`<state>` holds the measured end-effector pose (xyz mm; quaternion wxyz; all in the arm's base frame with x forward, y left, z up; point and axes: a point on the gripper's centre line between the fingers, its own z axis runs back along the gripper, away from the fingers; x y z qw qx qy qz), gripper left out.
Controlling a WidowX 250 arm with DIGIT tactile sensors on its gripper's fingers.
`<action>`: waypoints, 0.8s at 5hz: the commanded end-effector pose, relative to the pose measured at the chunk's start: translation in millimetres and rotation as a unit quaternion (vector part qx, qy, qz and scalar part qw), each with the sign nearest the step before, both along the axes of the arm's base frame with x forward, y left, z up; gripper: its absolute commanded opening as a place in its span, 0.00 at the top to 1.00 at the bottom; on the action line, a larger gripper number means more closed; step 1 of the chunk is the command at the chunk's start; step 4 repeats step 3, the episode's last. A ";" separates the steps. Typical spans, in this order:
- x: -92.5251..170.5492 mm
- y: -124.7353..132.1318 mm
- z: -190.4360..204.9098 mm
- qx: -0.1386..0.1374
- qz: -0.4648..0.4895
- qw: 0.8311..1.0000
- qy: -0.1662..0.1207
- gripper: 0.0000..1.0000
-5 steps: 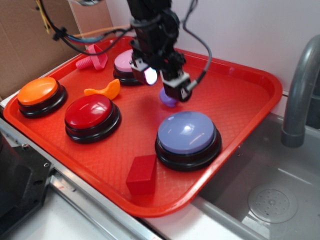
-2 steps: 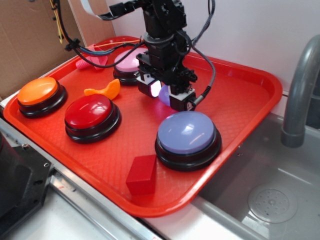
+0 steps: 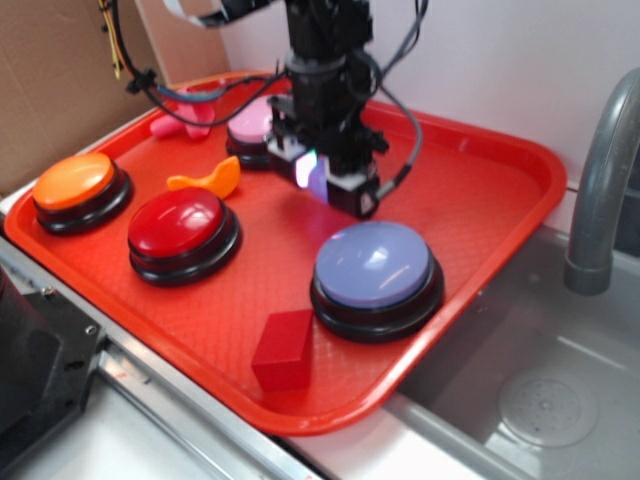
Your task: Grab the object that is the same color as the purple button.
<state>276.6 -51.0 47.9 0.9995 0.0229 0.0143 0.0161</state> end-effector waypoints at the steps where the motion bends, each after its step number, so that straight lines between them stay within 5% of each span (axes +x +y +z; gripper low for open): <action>1: 9.7 12.6 111.5 -0.006 -0.004 0.996 -0.092 1.00; 4: -7.4 18.6 142.1 -0.006 -0.003 0.993 -0.120 1.00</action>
